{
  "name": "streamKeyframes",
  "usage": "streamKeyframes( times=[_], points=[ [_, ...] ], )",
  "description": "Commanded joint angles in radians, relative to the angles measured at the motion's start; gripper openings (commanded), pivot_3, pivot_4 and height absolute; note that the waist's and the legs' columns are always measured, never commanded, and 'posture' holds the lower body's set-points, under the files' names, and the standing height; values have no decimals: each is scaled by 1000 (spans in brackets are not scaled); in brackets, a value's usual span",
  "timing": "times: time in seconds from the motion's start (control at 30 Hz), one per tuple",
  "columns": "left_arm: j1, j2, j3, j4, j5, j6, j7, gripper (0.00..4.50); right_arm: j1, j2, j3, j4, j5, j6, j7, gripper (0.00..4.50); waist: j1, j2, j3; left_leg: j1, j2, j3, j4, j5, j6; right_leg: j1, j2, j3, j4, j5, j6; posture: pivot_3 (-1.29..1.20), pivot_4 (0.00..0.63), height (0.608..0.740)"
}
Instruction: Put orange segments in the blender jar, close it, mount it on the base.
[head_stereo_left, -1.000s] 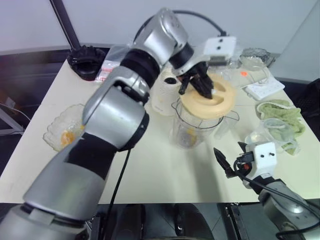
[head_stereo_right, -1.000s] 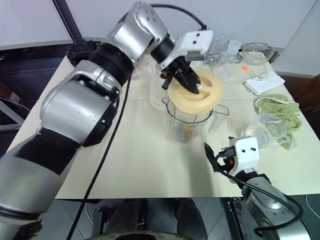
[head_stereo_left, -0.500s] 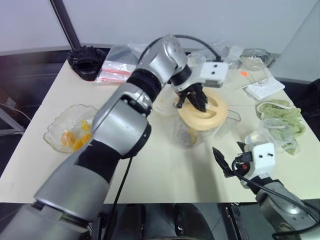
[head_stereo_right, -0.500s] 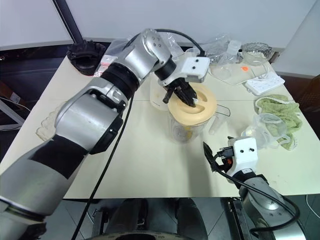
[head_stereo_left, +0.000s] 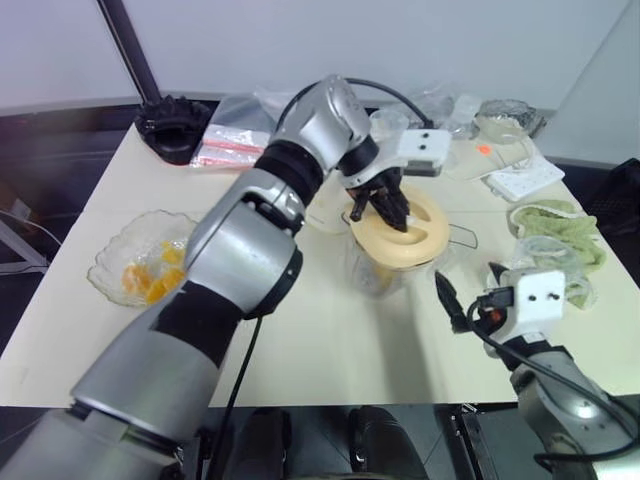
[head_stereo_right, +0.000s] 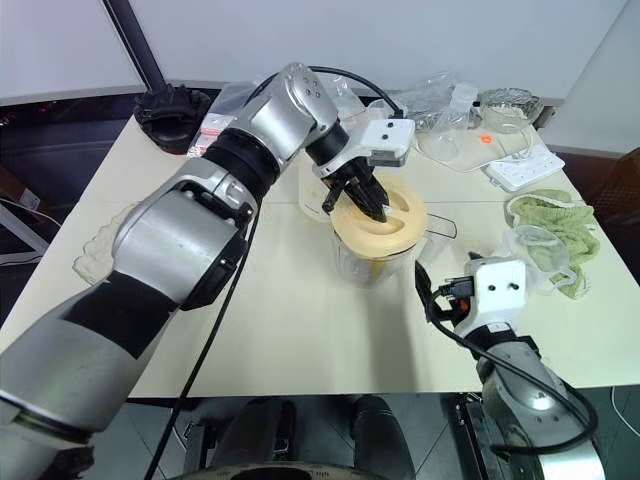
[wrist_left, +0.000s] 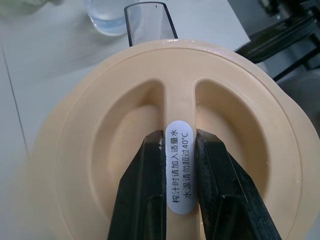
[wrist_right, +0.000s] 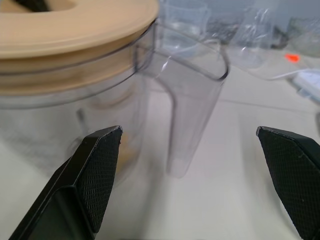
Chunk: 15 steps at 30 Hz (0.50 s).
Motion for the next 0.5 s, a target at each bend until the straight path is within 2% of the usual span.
streamKeyframes(
  times=[0.03, 0.3, 0.5],
  points=[
    [50, -9, -11, 16, 11, 24, -26, 253, -42, 14, 28, 29, -48, -24, -20, 4500, 0, 0, 0, 0, 0, 0, 0, 0, 0, 0, 0, 0, 0, 0, 0, 0, 150, 740],
    [66, -9, -4, 21, 16, 49, 44, 253, -177, 59, 112, 227, -138, -78, -35, 4500, -4, 0, 0, 1, 0, 0, 0, 0, 0, 1, 0, 0, 0, 0, 0, 0, 150, 740],
    [89, -8, 1, 35, 25, 80, 102, 253, -305, 65, 113, 396, -194, -118, -43, 4500, -17, 1, -1, 4, 0, 0, 0, 0, 0, 4, 0, 0, 0, 0, 0, 0, 150, 740]
  ],
)
